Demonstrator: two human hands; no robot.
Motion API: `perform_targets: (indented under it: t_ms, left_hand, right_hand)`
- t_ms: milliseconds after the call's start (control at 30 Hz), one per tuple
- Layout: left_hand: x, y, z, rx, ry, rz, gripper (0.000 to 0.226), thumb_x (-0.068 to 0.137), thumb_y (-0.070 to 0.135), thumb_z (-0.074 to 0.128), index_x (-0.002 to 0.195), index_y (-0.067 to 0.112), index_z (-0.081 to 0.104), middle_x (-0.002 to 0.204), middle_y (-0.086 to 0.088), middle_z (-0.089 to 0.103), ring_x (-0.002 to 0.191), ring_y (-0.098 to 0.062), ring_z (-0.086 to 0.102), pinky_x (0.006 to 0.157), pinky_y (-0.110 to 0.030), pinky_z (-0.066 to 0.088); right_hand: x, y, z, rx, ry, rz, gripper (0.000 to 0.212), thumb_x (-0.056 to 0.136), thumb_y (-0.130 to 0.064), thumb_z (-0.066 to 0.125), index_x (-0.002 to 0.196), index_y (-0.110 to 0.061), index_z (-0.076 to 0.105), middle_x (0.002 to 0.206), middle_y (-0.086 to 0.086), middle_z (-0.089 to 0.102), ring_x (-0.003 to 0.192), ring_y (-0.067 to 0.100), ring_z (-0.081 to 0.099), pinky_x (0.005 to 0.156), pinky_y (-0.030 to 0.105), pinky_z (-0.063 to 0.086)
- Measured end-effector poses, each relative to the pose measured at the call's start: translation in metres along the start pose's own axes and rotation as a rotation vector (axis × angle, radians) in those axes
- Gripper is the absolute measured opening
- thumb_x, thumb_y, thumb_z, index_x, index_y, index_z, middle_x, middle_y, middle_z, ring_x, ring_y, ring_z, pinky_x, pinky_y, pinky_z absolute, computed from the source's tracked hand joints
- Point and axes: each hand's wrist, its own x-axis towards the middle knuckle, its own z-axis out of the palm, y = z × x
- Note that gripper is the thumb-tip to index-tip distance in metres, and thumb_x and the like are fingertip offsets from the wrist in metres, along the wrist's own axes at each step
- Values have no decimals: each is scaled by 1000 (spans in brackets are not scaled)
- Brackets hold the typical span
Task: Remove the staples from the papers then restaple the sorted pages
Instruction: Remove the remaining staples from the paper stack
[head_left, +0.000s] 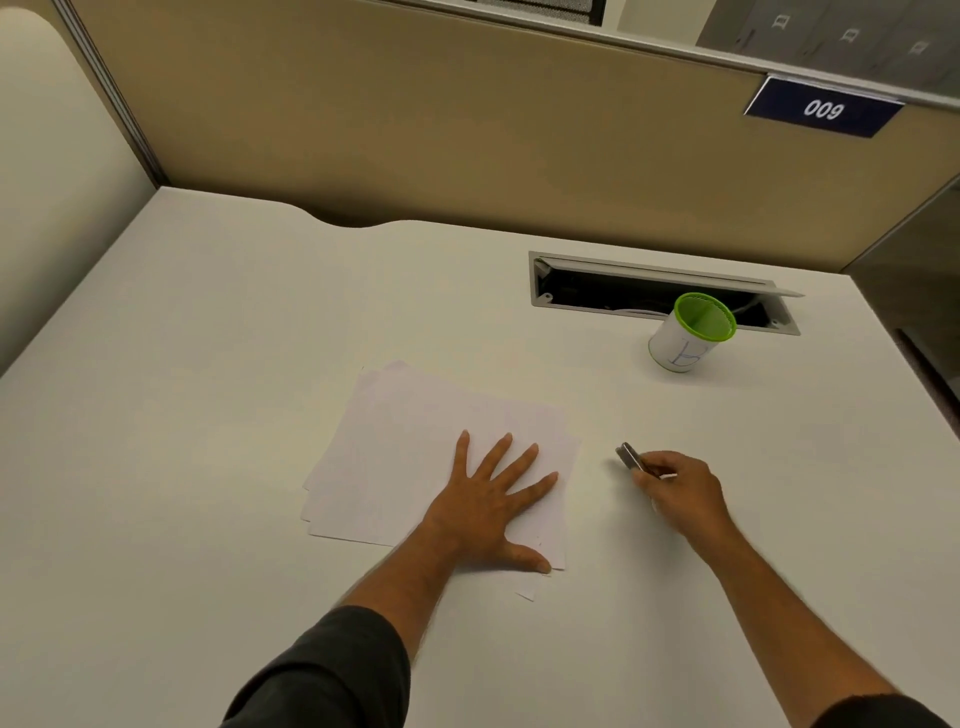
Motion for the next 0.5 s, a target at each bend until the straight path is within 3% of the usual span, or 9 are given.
perform_targets:
  t_ms: [67, 167, 300, 400, 500]
  left_hand:
    - [-3, 1, -1, -35, 9, 1, 104, 71, 96, 23, 155, 38, 0, 166, 1, 4, 152, -27, -3, 114, -69, -7]
    - [-8, 5, -4, -79, 14, -19, 104, 73, 93, 30, 153, 27, 23, 161, 0, 28, 149, -25, 21, 119, -62, 7]
    - [-16, 12, -6, -59, 145, -63, 94, 74, 90, 38, 129, 17, 58, 135, -3, 59, 122, -28, 56, 108, -62, 32]
    - [-29, 12, -2, -108, 144, -131, 104, 63, 99, 35, 133, 24, 55, 141, -3, 54, 127, -29, 50, 108, -69, 27]
    - [-41, 9, 0, -99, 19, -173, 117, 54, 105, 29, 149, 36, 31, 159, 0, 31, 145, -28, 26, 112, -71, 5]
  right_hand:
    - [-4, 5, 7, -242, 130, -108, 8, 81, -20, 70, 89, -19, 70, 88, 2, 65, 81, 24, 60, 73, 33, 47]
    - [-7, 11, 14, -387, 177, -140, 13, 82, -22, 67, 94, -16, 68, 94, 6, 62, 87, 29, 59, 76, 39, 48]
    - [-7, 14, 19, -497, 206, -111, 20, 87, -29, 63, 103, -18, 68, 102, 7, 64, 97, 32, 55, 80, 42, 43]
    - [-11, 14, 22, -526, 286, -144, 32, 81, -34, 70, 110, -22, 68, 113, 3, 64, 108, 32, 51, 84, 43, 38]
    - [-21, 15, 28, -436, 372, -298, 39, 73, -29, 79, 110, -24, 66, 115, 1, 63, 114, 29, 48, 88, 47, 37]
